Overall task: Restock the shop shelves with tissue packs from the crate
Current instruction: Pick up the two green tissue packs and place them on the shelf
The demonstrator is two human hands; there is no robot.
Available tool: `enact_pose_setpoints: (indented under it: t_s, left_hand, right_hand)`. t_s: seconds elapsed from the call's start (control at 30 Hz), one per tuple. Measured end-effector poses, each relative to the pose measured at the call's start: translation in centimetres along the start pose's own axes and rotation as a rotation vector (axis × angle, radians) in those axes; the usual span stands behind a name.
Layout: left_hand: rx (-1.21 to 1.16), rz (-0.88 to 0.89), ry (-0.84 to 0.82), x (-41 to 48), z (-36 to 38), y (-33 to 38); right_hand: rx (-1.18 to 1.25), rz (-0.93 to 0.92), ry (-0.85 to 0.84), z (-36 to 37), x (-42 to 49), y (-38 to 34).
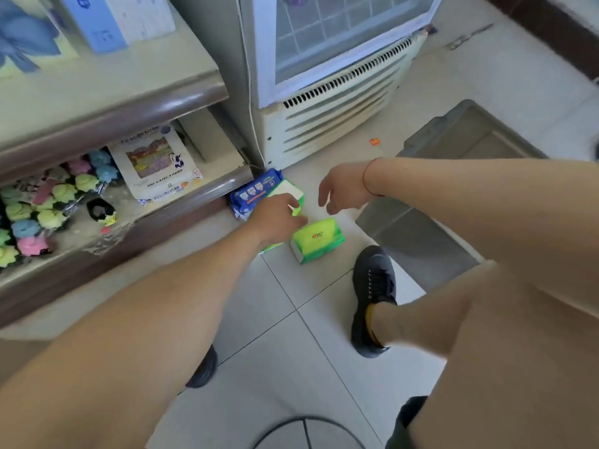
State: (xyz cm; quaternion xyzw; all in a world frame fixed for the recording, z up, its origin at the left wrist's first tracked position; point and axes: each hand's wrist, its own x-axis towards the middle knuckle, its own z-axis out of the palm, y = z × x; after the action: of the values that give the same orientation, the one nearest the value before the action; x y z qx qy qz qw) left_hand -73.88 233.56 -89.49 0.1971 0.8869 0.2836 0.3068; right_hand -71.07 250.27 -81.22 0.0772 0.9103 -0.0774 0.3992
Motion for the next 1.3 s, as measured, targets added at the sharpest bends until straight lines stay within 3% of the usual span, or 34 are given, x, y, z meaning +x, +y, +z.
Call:
enact_pose_setpoints:
  t_s: [0.2,0.3,0.37,0.53,0.67,0.93,1.3]
  left_hand:
    - [0.162,0.010,0.021,2.3,6.4,-2.7]
    - [0.312,-0.023,0.126,4.6,7.0,-5.1]
    - [0.401,-0.018,0.171,6.7,6.6,-6.4]
    - [0.466,-0.024,0.156,12.0,7.3,-8.5]
    - [0.419,-0.040,0.173,13.6,9.2,-9.5]
    - [0.190,-0.009,0.191,14.2,9.1,-9.9]
    - [-0.165,0.080,0.240,5.1,1.8,-6.1]
  right_hand:
    - [0.373,0.147,0.004,5.5,4.7,2.6]
    - [0.093,0.144,0.057,10.7,8.0,3.9]
    - [0.101,0.138,0.132,13.6,10.6,4.6]
    - [-0.060,0.038,0.131,16.9,15.4,5.1]
    - [-0.070,0.045,0.039,18.1,17.8,5.4]
    - [-0.013,0.058,0.082,17.5,18.6,6.0]
    - [0.219,0.057,0.183,11.0,7.1,6.1]
